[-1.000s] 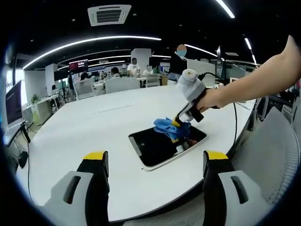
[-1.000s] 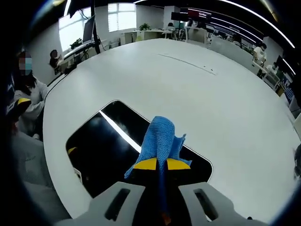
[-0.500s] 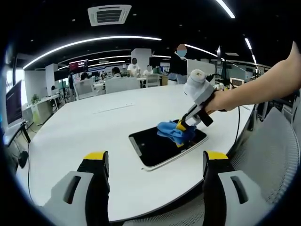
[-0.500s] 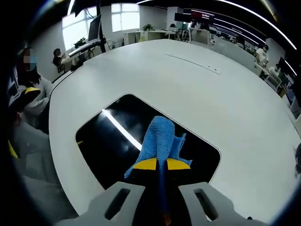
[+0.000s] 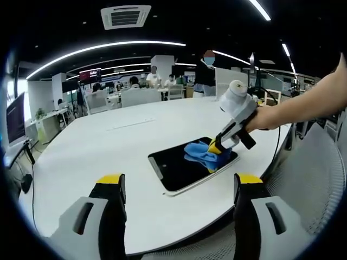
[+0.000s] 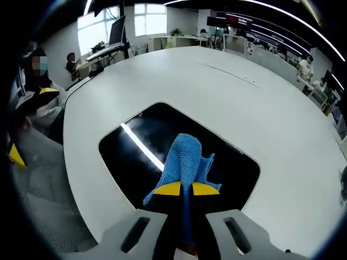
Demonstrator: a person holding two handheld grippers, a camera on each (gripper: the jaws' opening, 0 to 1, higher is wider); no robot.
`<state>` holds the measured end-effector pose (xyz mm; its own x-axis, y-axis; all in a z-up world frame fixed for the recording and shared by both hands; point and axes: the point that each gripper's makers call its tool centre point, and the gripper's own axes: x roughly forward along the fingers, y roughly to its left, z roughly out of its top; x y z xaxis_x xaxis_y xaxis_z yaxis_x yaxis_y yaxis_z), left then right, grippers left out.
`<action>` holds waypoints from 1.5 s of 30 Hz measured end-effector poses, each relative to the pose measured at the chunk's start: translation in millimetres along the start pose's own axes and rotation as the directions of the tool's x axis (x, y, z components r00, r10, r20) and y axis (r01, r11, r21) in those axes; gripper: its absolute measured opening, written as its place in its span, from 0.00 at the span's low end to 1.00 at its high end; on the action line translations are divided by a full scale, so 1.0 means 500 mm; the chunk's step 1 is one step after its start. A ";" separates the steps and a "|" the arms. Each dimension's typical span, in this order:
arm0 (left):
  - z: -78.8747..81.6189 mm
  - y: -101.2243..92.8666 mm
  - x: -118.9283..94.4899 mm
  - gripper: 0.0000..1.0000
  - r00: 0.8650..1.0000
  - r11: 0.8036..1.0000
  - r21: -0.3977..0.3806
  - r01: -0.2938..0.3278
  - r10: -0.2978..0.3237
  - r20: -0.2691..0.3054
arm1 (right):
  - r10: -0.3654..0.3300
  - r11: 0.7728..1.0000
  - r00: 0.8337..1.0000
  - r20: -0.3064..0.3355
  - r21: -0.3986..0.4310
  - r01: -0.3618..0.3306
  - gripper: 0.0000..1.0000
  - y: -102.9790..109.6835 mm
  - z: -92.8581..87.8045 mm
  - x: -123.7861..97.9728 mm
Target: Wipe the mirror surface with the cleaning cloth until all visible marks leave the cleaned area.
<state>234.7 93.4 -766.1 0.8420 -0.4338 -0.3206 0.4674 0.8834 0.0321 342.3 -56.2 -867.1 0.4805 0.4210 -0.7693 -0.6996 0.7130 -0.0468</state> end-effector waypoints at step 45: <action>-0.001 -0.001 -0.003 0.79 1.000 1.000 -0.005 -0.003 0.003 -0.003 | 0.060 0.997 0.998 -0.010 -0.055 -0.060 0.00 0.074 -0.051 -0.048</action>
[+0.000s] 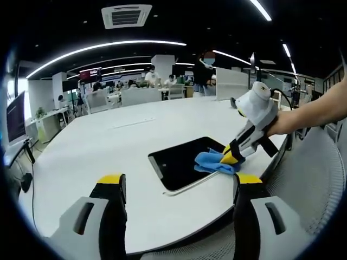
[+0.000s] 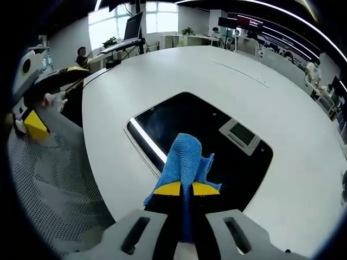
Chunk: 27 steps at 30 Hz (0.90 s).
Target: Wipe the mirror surface with the cleaning cloth until all visible marks leave the cleaned area.
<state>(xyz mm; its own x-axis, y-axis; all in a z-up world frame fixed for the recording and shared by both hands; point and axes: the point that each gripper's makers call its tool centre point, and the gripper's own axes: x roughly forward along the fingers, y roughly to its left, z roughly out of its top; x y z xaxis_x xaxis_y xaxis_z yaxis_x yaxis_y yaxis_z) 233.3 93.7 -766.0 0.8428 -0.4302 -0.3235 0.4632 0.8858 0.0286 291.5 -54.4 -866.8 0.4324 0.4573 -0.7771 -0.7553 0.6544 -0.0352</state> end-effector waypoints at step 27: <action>0.001 0.002 0.001 0.79 1.000 1.000 0.001 -0.003 0.003 0.000 | 0.038 0.998 0.999 0.004 0.047 -0.038 0.00 -0.011 -0.007 -0.005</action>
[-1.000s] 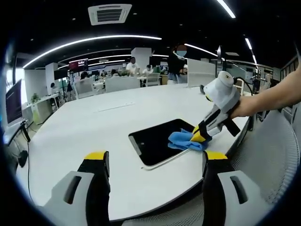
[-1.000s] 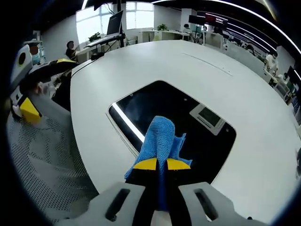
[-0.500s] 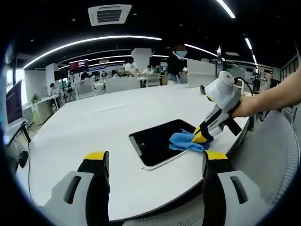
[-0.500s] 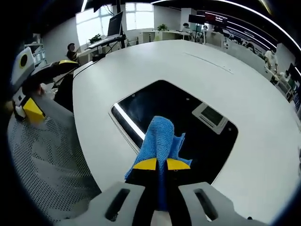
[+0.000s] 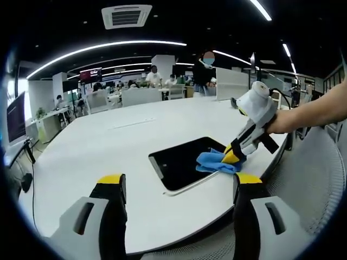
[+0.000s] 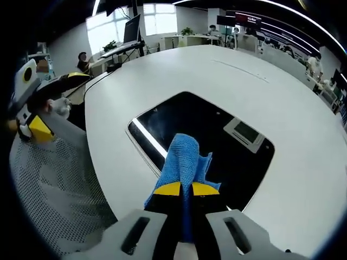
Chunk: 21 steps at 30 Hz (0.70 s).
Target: Wipe the mirror surface with the cleaning cloth until all visible marks leave the cleaned area.
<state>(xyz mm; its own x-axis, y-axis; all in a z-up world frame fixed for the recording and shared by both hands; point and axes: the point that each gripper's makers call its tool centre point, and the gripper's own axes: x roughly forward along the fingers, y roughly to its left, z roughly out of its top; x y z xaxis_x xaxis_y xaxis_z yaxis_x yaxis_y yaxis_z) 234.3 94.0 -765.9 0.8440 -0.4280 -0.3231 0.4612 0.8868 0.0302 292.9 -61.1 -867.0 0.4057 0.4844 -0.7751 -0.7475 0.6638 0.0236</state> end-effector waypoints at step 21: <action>-0.001 0.003 0.000 0.78 1.000 1.000 0.000 0.000 0.000 0.001 | -0.035 0.998 0.999 -0.013 0.047 0.036 0.00 -0.046 -0.037 -0.030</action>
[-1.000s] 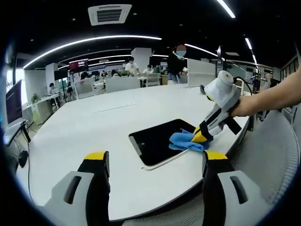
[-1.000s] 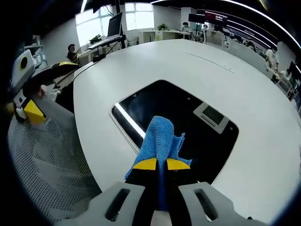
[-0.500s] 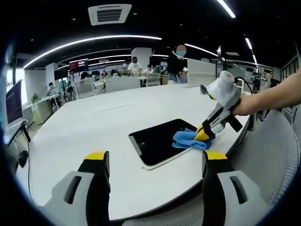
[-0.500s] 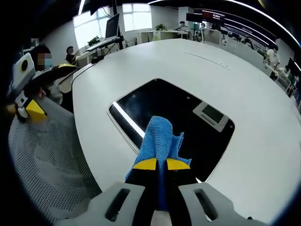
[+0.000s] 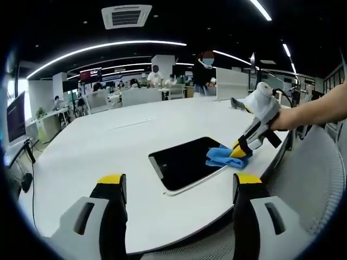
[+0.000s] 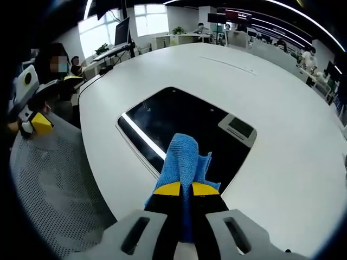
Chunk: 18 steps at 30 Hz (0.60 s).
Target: Wipe the mirror surface with the cleaning cloth until all visible marks leave the cleaned area.
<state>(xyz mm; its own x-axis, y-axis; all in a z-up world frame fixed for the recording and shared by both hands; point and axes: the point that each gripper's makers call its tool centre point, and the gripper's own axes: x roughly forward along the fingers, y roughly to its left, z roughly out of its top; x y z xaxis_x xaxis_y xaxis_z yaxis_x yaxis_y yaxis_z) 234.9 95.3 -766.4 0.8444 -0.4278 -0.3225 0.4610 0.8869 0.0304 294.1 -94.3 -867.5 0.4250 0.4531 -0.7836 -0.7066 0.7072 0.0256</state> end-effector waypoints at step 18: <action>0.001 -0.001 0.001 0.78 1.000 1.000 0.001 0.002 -0.002 0.002 | -0.016 1.000 1.000 -0.005 0.026 0.017 0.00 -0.021 -0.015 -0.014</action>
<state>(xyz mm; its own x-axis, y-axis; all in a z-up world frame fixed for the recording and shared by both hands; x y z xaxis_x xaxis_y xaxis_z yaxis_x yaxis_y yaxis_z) 235.4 94.5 -765.9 0.8442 -0.4297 -0.3206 0.4627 0.8860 0.0310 294.3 -108.9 -867.2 0.4338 0.4387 -0.7870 -0.6847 0.7283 0.0286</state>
